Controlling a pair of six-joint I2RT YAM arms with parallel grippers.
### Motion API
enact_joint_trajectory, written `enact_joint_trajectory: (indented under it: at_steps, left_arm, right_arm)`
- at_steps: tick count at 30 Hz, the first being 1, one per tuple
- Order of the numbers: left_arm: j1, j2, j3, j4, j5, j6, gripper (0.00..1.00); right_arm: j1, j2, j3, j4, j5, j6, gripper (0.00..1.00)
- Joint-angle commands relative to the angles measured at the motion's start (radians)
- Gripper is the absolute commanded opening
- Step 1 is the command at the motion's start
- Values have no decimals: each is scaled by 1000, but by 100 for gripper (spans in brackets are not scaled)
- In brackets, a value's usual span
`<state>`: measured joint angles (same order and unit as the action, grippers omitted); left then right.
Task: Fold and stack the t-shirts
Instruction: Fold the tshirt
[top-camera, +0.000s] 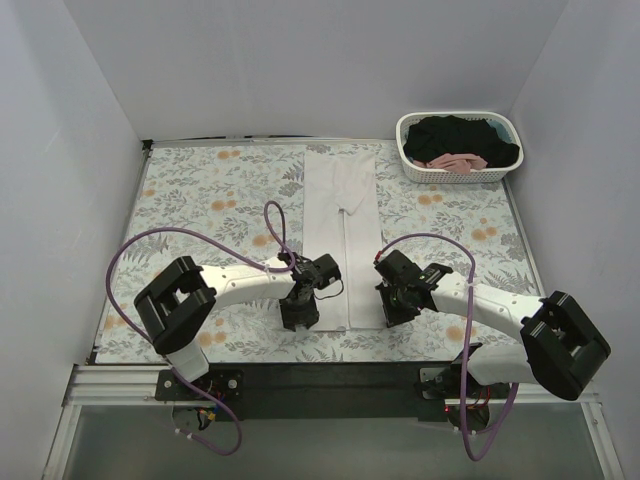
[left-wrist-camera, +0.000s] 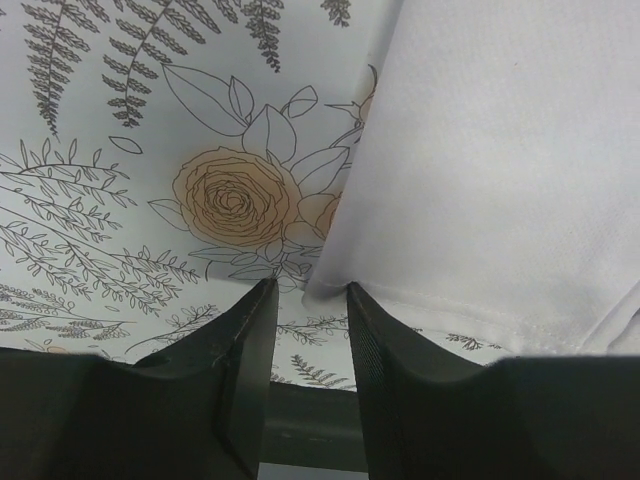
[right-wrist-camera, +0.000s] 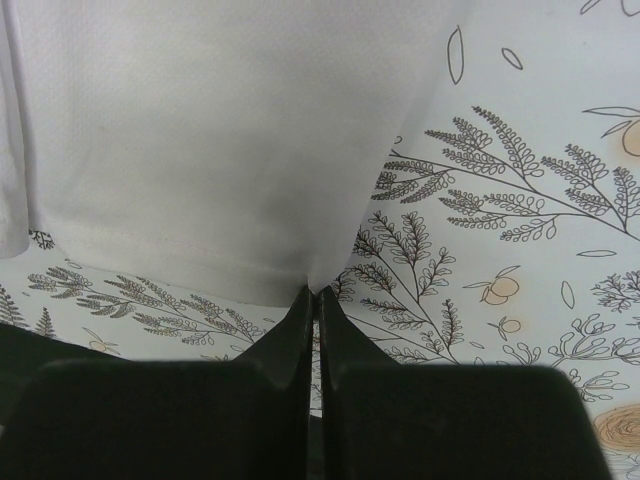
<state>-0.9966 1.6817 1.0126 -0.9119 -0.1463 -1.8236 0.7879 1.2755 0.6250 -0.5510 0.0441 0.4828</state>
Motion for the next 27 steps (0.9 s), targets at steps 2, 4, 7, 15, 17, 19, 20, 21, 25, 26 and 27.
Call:
enact_joint_trajectory:
  at_steps: [2,4,7,15,17,19,20,21,25,26,27]
  left_arm:
    - [-11,24,-5,-24,-22,-19,23]
    - [-13,13,-11,-27,-22,-20,18]
    - [-14,-10,-29,-30,-9,-22,7]
    - [-91,-123,-112,-84,94,-58,0]
    - [-108,-178,-134,-100,108,-77,0]
    - [-106,-215,-137,-94,119,-74,0]
    - [-105,-235,-111,-90,113,-62,0]
    - [-100,-234,-89,-87,105,-48,0]
    - [-28,-188,42,-88,56,44,0]
    - [-11,-179,62,-79,30,76,0]
    - [9,-174,99,-71,25,98,0]
  right_arm:
    - [14,5,-38,-20,-7,-12,1]
    - [17,-10,-38,-21,-29,-6,1]
    - [28,-22,-39,-27,-79,-4,1]
    - [160,-76,-71,-111,-151,80,1]
    - [184,-119,-74,-130,-170,99,1]
    - [183,-146,-67,-150,-153,100,1]
    - [182,-162,-33,-161,-132,94,1]
    - [180,-165,-13,-185,-103,91,1]
    - [125,-128,113,-208,-4,21,1]
    - [84,-104,137,-207,-4,2,1]
    - [62,-90,195,-207,-6,-21,1]
